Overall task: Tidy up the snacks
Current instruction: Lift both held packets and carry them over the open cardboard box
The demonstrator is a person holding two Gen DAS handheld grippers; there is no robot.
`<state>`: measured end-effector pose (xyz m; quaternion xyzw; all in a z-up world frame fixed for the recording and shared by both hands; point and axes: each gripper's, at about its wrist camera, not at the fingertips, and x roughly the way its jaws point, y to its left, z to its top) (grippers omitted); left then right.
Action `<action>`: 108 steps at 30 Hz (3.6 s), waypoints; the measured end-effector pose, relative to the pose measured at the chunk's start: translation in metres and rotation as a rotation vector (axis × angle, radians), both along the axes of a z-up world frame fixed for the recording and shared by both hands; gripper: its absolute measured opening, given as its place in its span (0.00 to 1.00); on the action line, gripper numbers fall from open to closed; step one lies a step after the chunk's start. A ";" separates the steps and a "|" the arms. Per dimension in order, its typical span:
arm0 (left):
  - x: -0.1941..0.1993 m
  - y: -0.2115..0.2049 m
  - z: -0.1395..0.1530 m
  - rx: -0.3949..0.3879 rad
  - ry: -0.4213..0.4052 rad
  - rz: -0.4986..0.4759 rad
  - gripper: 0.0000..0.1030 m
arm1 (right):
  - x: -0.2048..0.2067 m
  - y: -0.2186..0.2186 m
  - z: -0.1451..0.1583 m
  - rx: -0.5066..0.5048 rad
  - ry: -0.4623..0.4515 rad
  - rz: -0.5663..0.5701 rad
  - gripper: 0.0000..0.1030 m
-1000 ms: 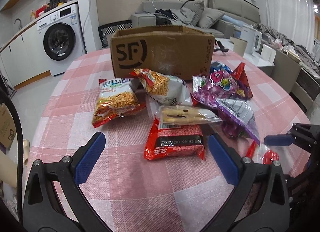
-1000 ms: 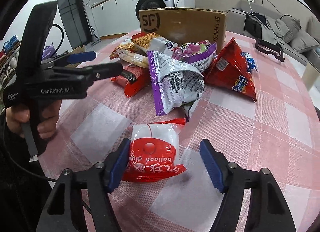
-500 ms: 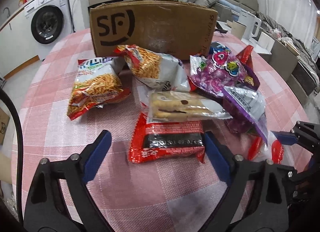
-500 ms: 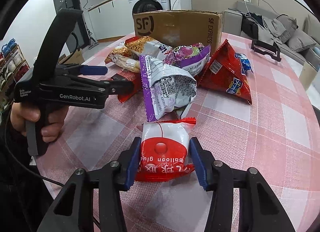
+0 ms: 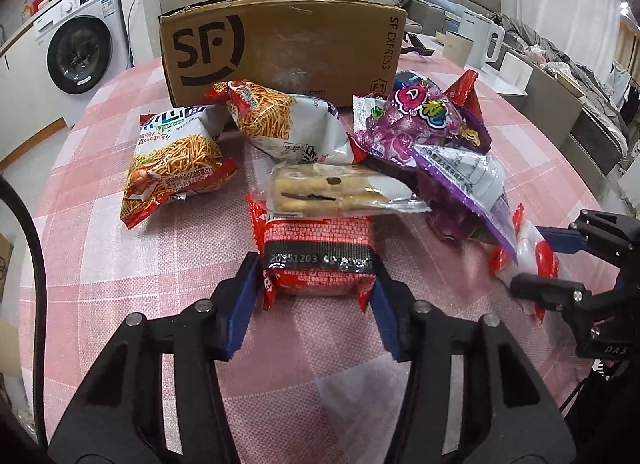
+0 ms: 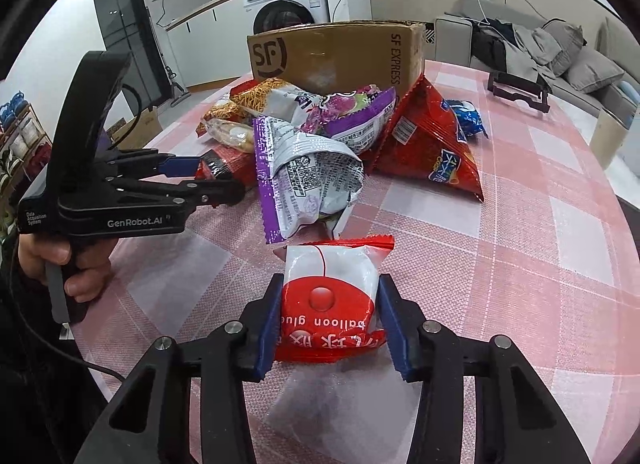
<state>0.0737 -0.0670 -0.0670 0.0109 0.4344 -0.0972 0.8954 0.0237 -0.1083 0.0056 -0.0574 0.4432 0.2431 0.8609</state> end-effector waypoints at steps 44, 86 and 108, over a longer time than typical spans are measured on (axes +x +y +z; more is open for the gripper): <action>-0.052 0.045 0.011 -0.062 -0.029 0.031 0.47 | 0.003 -0.035 0.009 0.039 -0.048 -0.137 0.44; -0.008 0.052 0.119 -0.072 -0.254 0.122 0.47 | 0.075 -0.010 0.100 0.184 -0.238 -0.078 0.44; 0.061 0.054 0.138 -0.048 -0.291 0.125 0.47 | 0.134 0.021 0.121 0.185 -0.290 -0.033 0.44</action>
